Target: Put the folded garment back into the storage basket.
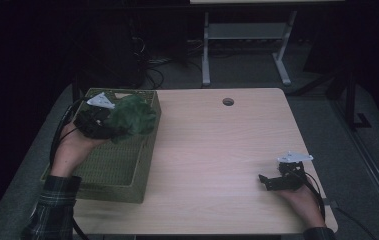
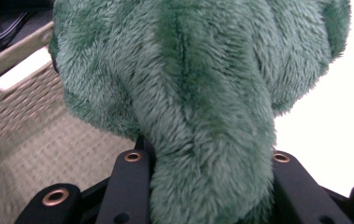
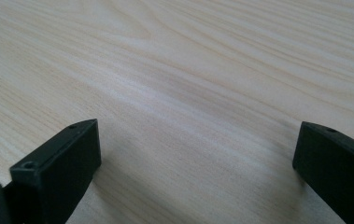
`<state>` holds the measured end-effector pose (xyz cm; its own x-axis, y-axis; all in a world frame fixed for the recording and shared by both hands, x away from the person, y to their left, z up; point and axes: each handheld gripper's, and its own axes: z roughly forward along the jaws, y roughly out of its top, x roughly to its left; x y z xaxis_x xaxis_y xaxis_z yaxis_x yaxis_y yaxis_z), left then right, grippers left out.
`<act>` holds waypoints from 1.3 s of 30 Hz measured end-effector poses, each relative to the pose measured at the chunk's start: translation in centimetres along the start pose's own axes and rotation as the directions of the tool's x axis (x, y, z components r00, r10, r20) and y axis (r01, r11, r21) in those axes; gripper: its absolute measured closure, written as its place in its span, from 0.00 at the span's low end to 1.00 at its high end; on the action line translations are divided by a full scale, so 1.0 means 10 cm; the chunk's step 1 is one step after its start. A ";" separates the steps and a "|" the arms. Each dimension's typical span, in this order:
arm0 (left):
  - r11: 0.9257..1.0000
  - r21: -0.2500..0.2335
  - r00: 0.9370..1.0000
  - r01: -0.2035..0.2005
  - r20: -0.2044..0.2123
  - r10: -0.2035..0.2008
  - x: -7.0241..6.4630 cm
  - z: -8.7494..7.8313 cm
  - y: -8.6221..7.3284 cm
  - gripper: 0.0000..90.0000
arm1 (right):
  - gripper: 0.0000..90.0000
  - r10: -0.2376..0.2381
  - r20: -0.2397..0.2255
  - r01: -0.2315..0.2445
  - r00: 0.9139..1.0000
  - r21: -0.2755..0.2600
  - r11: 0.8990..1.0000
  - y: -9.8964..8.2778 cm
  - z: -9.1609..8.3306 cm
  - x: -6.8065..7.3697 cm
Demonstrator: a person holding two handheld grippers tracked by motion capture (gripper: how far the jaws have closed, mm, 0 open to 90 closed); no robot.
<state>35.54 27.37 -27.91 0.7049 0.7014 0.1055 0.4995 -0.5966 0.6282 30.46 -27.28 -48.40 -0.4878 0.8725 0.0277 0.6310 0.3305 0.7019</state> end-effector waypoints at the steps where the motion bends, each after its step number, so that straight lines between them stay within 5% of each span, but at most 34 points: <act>1: 1.000 0.001 1.000 0.005 -0.009 -0.005 0.02 -0.01 -0.03 0.73 | 0.01 0.000 0.000 0.000 1.000 0.000 1.000 0.00 0.00 0.00; 15: 0.992 0.073 0.992 0.102 -0.076 -0.096 0.26 0.18 -0.46 0.73 | 0.01 0.002 0.000 -0.002 1.000 0.000 1.000 0.00 0.00 0.00; 26: 0.980 0.134 0.989 0.144 -0.057 -0.138 0.35 0.57 -0.74 0.73 | 0.01 0.002 0.000 -0.002 1.000 0.000 1.000 0.00 0.00 0.00; 39: 0.970 0.174 0.985 0.171 -0.022 -0.170 0.37 0.84 -0.89 0.72 | 0.01 0.003 0.000 -0.003 1.000 0.000 1.000 0.00 0.00 0.00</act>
<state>37.98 32.01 -39.57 0.5983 0.8012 0.0143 0.6928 -0.5261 0.4932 30.46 -27.26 -48.39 -0.4863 0.8733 0.0298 0.6321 0.3281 0.7020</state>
